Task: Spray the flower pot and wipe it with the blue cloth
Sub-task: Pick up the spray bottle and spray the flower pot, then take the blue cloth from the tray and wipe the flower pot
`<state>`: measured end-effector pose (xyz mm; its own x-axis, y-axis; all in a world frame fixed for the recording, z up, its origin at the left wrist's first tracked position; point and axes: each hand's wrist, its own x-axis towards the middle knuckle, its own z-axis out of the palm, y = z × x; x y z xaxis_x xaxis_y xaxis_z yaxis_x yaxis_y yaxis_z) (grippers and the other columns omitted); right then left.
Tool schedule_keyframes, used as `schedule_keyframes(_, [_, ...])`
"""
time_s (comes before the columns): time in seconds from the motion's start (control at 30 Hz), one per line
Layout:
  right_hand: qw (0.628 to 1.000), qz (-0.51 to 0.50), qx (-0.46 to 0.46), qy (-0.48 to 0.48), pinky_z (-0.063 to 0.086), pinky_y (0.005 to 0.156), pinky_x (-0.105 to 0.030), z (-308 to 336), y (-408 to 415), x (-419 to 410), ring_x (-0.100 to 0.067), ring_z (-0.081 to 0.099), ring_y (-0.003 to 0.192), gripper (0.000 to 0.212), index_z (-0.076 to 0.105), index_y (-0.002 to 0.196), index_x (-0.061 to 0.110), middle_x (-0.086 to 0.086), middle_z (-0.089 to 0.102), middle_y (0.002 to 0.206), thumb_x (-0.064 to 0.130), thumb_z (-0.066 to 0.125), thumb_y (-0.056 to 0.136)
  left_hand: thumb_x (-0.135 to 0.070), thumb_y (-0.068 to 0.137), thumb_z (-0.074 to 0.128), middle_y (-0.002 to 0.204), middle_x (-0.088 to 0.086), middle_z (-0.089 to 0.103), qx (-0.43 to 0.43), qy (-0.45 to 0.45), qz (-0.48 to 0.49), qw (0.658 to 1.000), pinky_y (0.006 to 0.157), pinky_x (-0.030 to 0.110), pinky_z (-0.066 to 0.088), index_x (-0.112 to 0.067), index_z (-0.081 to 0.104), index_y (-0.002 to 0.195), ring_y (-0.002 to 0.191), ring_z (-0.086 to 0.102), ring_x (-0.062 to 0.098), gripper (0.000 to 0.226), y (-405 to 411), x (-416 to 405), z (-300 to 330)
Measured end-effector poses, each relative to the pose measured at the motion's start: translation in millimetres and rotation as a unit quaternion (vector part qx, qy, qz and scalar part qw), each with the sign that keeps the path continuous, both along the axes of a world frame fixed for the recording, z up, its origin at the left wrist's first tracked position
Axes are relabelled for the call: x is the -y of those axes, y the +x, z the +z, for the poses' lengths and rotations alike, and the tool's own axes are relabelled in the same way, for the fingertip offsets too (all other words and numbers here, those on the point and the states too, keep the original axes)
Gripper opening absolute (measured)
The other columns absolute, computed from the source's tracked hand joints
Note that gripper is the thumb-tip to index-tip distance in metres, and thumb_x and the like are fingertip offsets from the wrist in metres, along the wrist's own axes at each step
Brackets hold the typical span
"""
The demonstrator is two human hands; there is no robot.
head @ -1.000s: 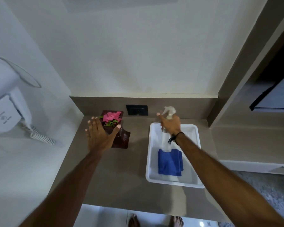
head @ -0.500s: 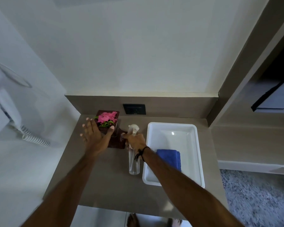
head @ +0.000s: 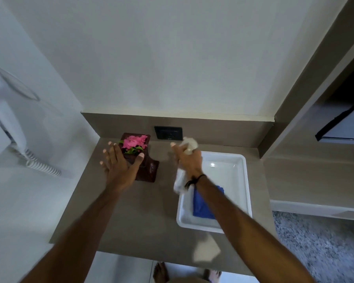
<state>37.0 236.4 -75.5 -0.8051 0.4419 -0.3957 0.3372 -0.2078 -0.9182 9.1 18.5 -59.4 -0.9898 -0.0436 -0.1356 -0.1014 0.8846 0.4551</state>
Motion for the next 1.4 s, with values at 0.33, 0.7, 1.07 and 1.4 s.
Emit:
schedule_keyframes(0.33, [0.994,-0.041,-0.023,0.098,0.052,0.077,-0.015,-17.2,14.2,-93.0,-0.023,0.072,0.096,0.021,0.073,0.104,0.010,-0.019,0.079,0.110,0.029,0.068,0.096,-0.081,0.074,0.032,0.171,0.012,-0.012,-0.004,-0.001,-0.005,1.000,0.123,0.057,-0.008,-0.007,-0.004,0.160,0.157,-0.014,0.033,0.119,1.7,-1.5,1.3])
schedule_keyframes(0.7, [0.975,0.058,0.122,0.177,0.045,0.113,-0.043,-47.7,72.7,-90.7,-0.028,0.054,0.135,0.093,0.037,0.153,0.016,-0.008,0.055,0.149,0.042,0.085,0.078,-0.084,0.074,0.032,0.170,0.009,-0.016,0.010,0.003,-0.010,1.000,0.122,0.054,-0.011,-0.010,-0.008,0.159,0.156,-0.018,0.031,0.120,0.0,0.8,1.1])
schedule_keyframes(1.07, [0.859,0.282,0.249,0.347,0.055,0.095,-0.037,-74.3,102.2,-77.1,-0.030,0.065,0.108,0.051,0.062,0.118,0.007,-0.014,0.069,0.116,0.044,0.075,0.085,-0.081,0.077,0.037,0.171,0.010,-0.015,0.003,0.027,-0.006,1.000,0.123,0.052,-0.010,-0.010,-0.008,0.159,0.157,-0.016,0.031,0.118,2.3,-0.5,-1.7])
schedule_keyframes(1.4, [0.990,0.071,0.115,0.044,0.053,0.104,-0.055,-38.6,64.6,-27.1,-0.038,0.068,0.114,0.042,0.065,0.118,0.001,-0.022,0.072,0.121,0.032,0.071,0.091,-0.071,0.080,0.047,0.171,0.008,-0.013,0.030,0.059,-0.008,0.998,0.124,0.052,-0.007,-0.009,-0.005,0.160,0.157,-0.014,0.029,0.114,-1.1,2.9,7.1])
